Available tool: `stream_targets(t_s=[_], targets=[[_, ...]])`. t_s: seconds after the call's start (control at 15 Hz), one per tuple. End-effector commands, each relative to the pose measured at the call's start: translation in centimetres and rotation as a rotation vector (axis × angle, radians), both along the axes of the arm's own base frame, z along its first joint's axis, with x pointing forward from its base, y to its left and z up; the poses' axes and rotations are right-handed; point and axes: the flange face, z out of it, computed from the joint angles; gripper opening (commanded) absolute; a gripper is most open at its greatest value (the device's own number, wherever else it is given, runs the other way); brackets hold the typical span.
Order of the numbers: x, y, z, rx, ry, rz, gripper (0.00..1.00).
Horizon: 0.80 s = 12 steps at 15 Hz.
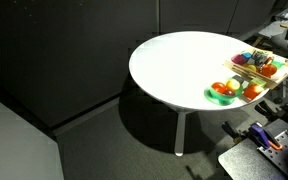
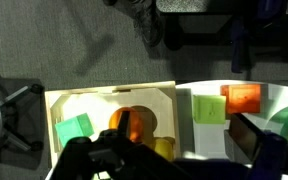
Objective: Put the green block onto the tray
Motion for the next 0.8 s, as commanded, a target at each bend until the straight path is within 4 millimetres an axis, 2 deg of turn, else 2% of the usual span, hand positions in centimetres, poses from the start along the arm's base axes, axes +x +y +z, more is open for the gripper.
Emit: stream_targets(t_s=[0.0,0.27,0.73], targets=[[-1.4,1.2,2.0,-0.007,-0.021,-0.051,1.00],[-2.3,1.8,3.5,0.005,-0.053,-0.082,1.00],[-3.8,3.6,5.4,0.041,-0.124,-0.031,1.00]])
